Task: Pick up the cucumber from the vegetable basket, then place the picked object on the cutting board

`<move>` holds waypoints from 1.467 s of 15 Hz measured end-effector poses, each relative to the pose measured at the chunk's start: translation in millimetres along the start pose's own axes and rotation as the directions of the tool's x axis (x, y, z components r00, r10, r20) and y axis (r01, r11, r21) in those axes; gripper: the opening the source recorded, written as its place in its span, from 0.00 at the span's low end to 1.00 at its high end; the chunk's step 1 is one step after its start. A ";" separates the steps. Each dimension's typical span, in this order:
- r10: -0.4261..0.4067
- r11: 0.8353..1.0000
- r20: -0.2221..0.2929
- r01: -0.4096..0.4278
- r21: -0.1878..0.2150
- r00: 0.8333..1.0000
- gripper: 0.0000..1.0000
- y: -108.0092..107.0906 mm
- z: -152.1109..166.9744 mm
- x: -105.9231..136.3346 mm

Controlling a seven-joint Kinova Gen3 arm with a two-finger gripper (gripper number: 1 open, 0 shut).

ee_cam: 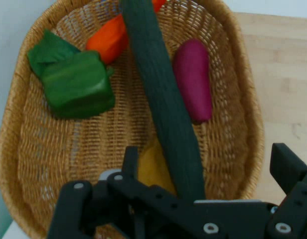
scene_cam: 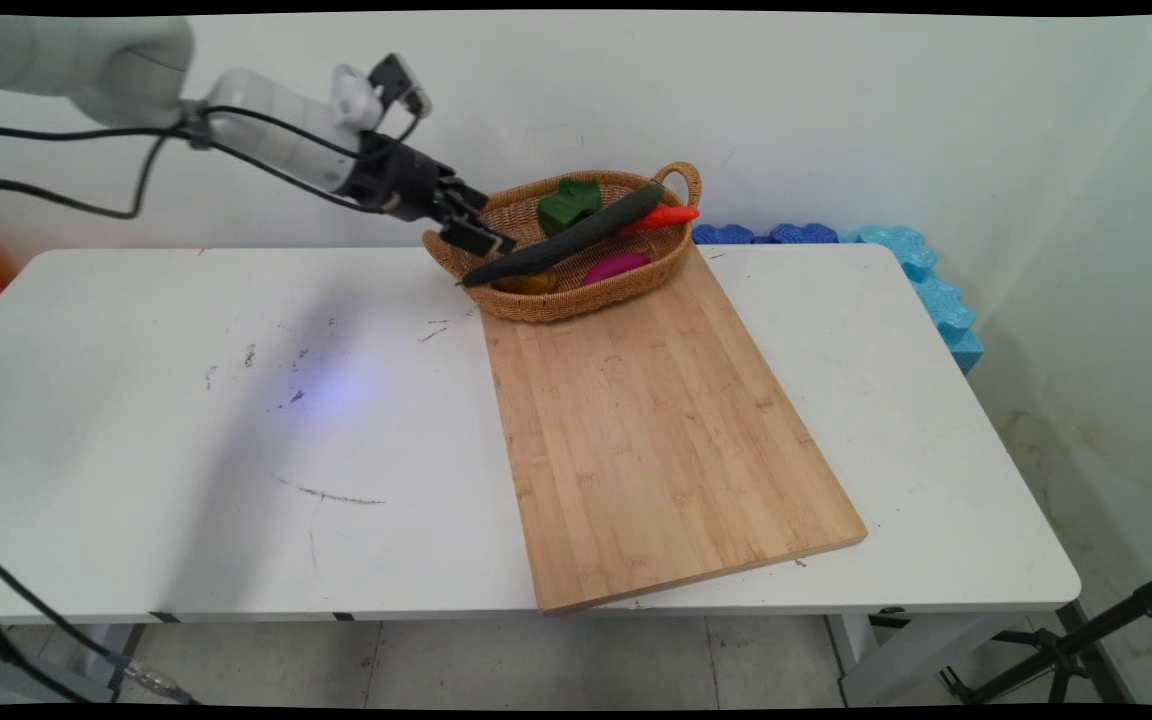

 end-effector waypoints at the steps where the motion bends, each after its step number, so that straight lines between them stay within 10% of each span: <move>1: -0.006 1.000 0.002 0.006 0.005 1.000 1.00 -0.8 11.7 2.6; 13: -0.059 0.997 0.022 0.058 0.044 0.998 1.00 -6.0 111.0 17.5; 14: -0.060 0.997 0.023 0.059 0.045 0.998 0.00 -5.6 115.6 18.0; 22: -0.058 0.997 0.025 0.057 0.053 0.998 0.00 0.1 130.4 21.0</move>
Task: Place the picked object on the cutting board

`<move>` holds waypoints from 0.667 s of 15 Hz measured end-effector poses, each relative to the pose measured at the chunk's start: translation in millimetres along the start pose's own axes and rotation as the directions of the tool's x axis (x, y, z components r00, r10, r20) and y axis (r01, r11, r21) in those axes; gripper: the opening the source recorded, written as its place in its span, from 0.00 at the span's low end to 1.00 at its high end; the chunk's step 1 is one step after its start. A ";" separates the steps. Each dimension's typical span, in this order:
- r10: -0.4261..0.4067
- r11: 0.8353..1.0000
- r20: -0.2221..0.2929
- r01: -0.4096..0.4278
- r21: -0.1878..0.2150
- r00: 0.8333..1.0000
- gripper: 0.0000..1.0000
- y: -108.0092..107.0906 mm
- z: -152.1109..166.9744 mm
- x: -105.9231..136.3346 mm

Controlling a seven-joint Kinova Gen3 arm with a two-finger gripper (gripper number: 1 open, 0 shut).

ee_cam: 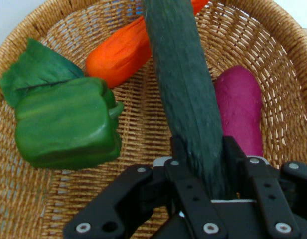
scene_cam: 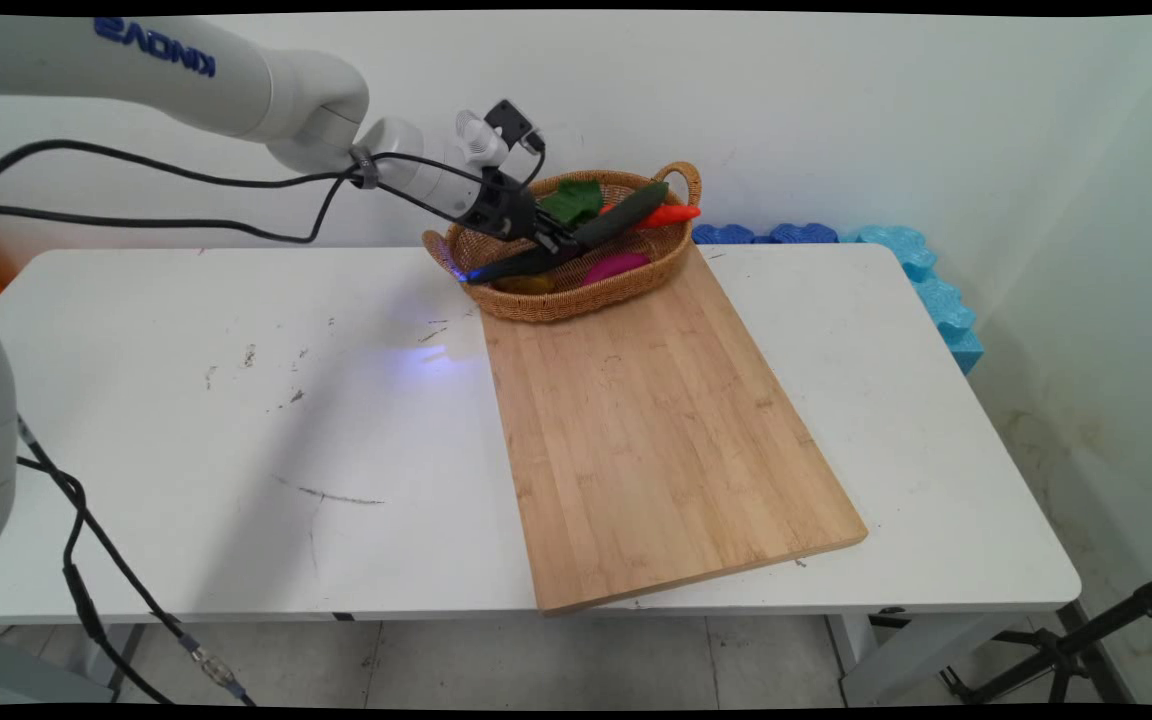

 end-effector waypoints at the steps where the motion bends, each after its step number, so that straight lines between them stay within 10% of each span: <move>1: 0.001 1.000 -0.004 -0.001 0.003 1.000 0.00 0.5 -0.6 1.7; 10: 0.053 0.998 -0.050 -0.052 0.021 0.997 0.00 7.5 -40.0 21.8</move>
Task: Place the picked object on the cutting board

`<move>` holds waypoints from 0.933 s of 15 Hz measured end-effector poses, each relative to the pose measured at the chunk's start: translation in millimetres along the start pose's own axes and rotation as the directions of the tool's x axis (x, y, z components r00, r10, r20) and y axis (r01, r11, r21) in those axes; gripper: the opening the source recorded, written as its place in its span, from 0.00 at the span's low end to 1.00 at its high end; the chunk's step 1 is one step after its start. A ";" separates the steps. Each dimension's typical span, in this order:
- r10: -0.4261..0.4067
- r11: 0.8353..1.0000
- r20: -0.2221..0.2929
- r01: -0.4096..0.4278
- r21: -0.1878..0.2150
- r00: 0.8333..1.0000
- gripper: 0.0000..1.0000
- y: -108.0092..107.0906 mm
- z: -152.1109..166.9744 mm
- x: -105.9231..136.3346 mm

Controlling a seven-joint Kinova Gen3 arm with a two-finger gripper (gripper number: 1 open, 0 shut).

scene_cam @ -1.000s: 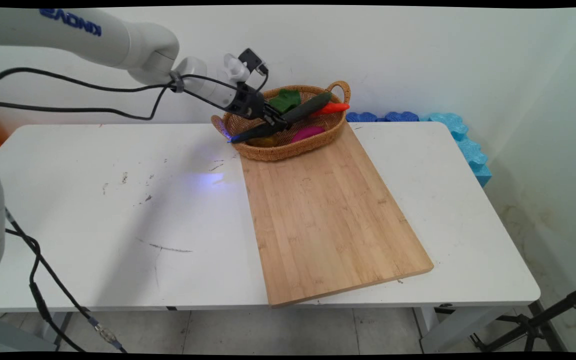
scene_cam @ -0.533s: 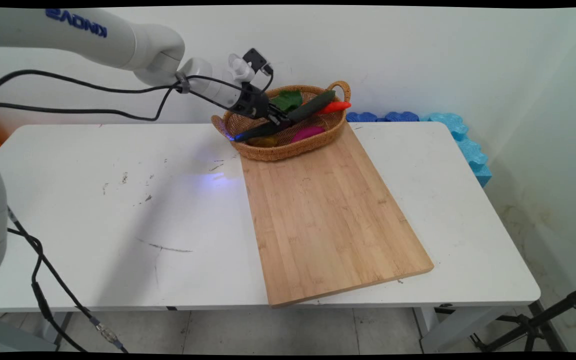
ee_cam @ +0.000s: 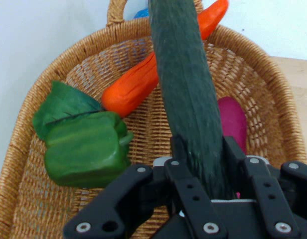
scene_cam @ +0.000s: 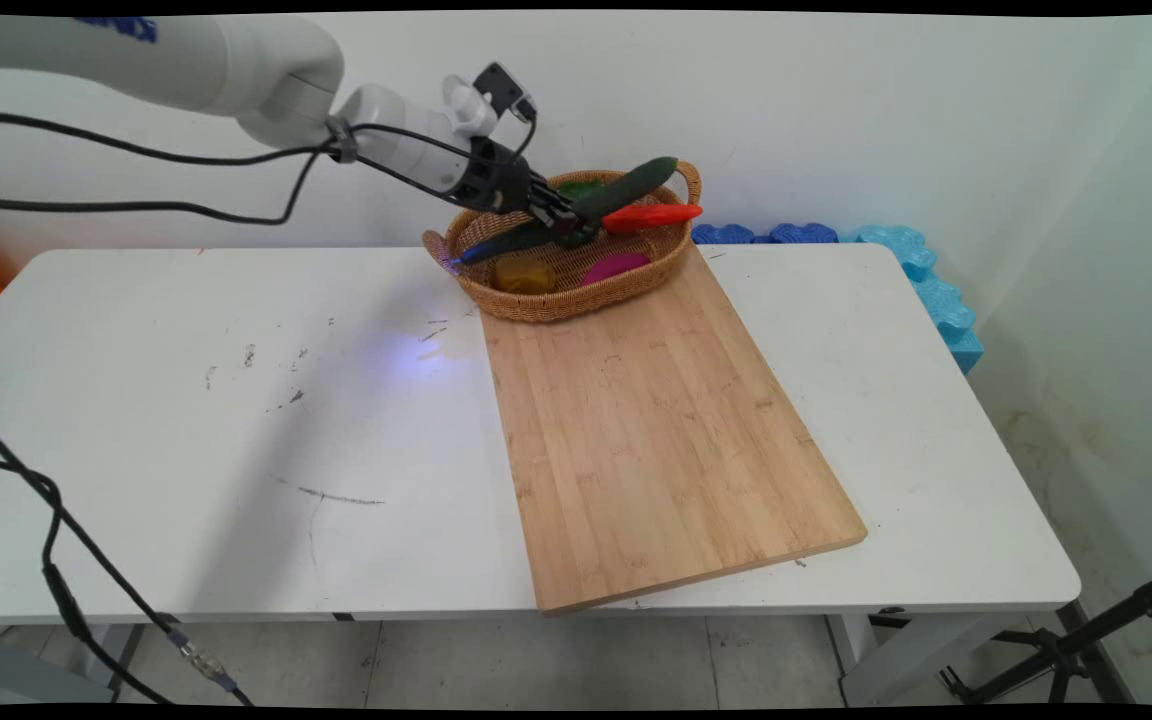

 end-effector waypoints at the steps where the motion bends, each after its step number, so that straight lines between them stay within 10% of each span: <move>1: 0.010 1.000 -0.002 -0.010 -0.005 1.000 0.00 2.1 -7.1 1.7; 14: 0.120 0.974 0.008 -0.116 -0.196 0.993 0.00 80.6 -93.2 -6.0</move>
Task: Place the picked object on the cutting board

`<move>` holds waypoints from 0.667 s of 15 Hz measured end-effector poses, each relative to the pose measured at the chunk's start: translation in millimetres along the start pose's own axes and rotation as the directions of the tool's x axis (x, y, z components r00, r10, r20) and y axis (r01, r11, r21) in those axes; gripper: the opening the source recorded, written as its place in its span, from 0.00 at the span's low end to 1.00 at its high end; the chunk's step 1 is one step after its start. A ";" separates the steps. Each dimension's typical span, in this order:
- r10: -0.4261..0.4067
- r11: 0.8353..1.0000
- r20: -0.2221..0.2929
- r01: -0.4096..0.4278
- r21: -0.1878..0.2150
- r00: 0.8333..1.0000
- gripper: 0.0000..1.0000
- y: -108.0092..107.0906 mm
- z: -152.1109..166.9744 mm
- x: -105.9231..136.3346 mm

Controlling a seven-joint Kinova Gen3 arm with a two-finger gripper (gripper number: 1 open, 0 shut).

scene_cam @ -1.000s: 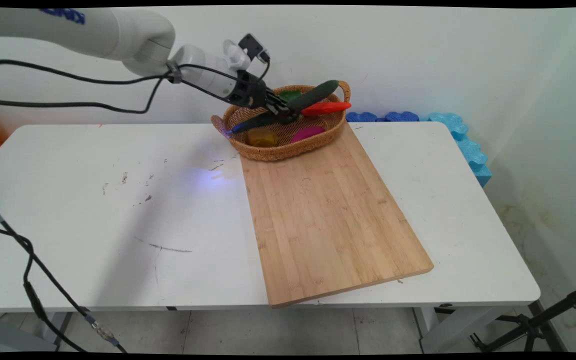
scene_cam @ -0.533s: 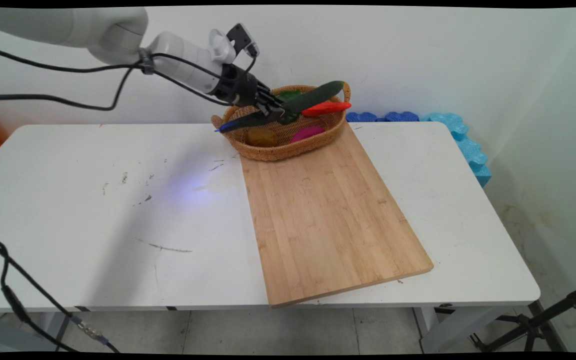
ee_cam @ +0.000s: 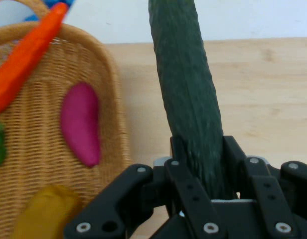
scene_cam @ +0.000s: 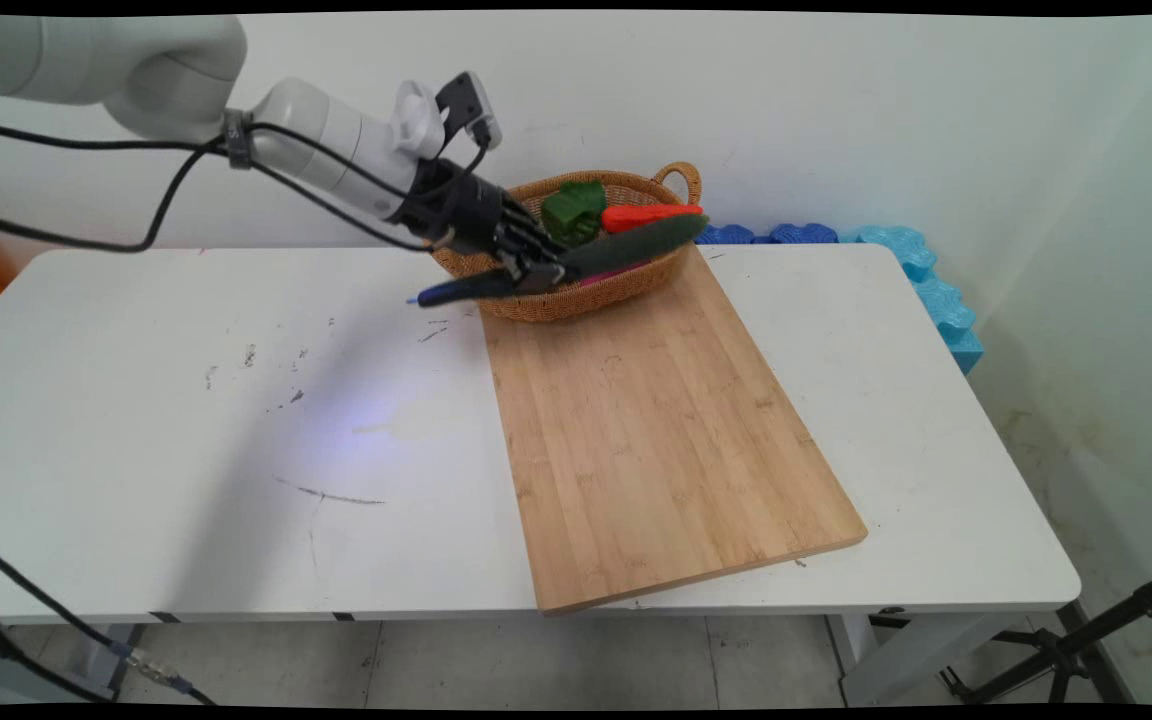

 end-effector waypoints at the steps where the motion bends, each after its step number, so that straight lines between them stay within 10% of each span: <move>1: -0.002 1.000 0.002 0.002 -0.016 1.000 0.00 8.0 -0.7 -2.1; 10: -0.082 0.987 0.020 0.084 -0.135 0.996 0.00 79.4 16.0 -23.7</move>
